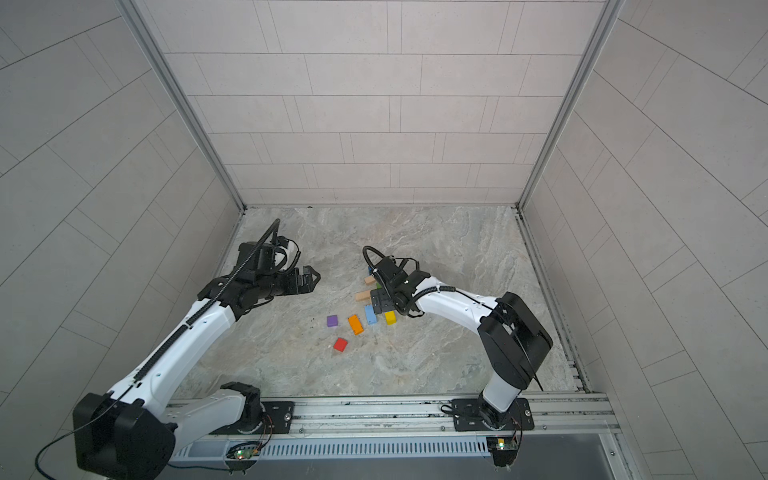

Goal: Build the wood block tower
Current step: 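Reach the right gripper over the block pile while the left arm rises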

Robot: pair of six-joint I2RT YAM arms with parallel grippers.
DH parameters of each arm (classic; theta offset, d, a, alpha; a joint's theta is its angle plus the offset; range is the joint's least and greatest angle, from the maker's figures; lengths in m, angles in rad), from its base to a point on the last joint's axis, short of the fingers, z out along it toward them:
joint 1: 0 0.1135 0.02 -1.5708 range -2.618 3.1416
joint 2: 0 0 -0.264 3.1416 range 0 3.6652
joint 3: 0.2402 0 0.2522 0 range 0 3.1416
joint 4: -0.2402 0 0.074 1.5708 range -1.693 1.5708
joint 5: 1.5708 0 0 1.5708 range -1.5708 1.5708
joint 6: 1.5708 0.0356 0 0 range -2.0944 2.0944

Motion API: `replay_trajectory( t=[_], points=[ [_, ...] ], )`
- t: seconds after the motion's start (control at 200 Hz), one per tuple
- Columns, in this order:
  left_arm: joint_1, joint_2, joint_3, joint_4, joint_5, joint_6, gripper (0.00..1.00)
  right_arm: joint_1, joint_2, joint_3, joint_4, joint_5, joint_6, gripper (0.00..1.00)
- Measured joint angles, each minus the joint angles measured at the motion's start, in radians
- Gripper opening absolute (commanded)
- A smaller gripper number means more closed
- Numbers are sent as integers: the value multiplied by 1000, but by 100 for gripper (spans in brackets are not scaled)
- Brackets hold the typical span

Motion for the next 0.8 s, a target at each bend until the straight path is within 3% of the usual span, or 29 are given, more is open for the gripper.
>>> replay_trajectory(
  t=[0.47, 0.801],
  points=[
    [0, 9, -7, 26, 52, -27, 100, 20, 208, 154, 31, 0, 35, 97],
    [0, 0, -22, 35, 66, -29, 100, 22, 255, 166, 23, 43, 71, 97]
  ],
)
